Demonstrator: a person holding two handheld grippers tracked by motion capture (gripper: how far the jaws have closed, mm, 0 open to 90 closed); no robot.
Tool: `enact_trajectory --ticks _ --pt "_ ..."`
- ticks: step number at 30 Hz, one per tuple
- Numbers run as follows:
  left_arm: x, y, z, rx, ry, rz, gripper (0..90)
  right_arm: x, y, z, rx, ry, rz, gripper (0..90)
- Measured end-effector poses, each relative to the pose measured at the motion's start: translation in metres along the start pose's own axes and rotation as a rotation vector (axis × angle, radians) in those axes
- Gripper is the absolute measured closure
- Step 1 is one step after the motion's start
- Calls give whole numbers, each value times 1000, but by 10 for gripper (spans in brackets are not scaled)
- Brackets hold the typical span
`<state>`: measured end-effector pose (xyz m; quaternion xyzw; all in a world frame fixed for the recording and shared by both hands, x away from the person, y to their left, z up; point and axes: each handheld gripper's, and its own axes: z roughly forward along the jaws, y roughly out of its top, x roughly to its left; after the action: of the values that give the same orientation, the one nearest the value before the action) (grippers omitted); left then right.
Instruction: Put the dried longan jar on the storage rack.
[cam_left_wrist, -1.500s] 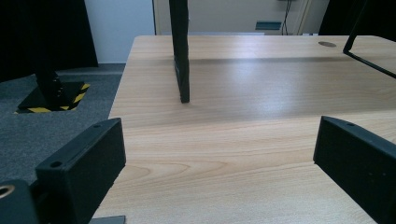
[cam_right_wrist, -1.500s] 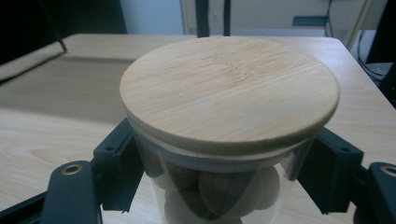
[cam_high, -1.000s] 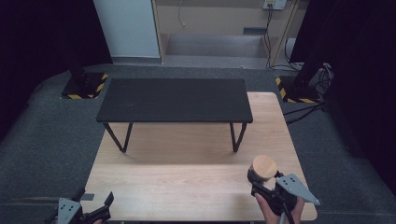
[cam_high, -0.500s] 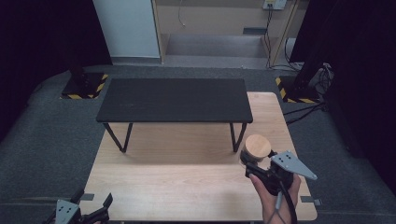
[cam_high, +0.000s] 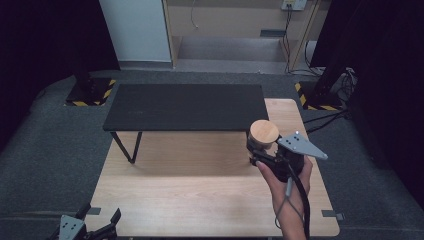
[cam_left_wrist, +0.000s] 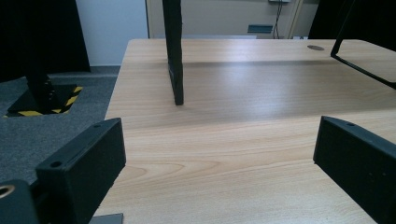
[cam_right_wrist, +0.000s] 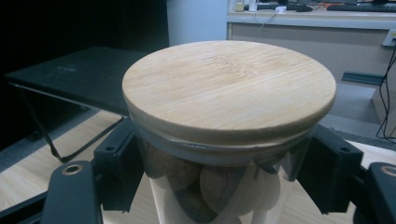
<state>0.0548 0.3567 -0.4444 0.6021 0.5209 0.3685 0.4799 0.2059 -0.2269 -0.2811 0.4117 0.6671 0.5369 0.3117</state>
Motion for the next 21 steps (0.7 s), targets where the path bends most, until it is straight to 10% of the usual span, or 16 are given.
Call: enact_trajectory --ticks 21 --pt "2 0 2 3 1 -3 11 -13 36 66 22 2 -16 257"
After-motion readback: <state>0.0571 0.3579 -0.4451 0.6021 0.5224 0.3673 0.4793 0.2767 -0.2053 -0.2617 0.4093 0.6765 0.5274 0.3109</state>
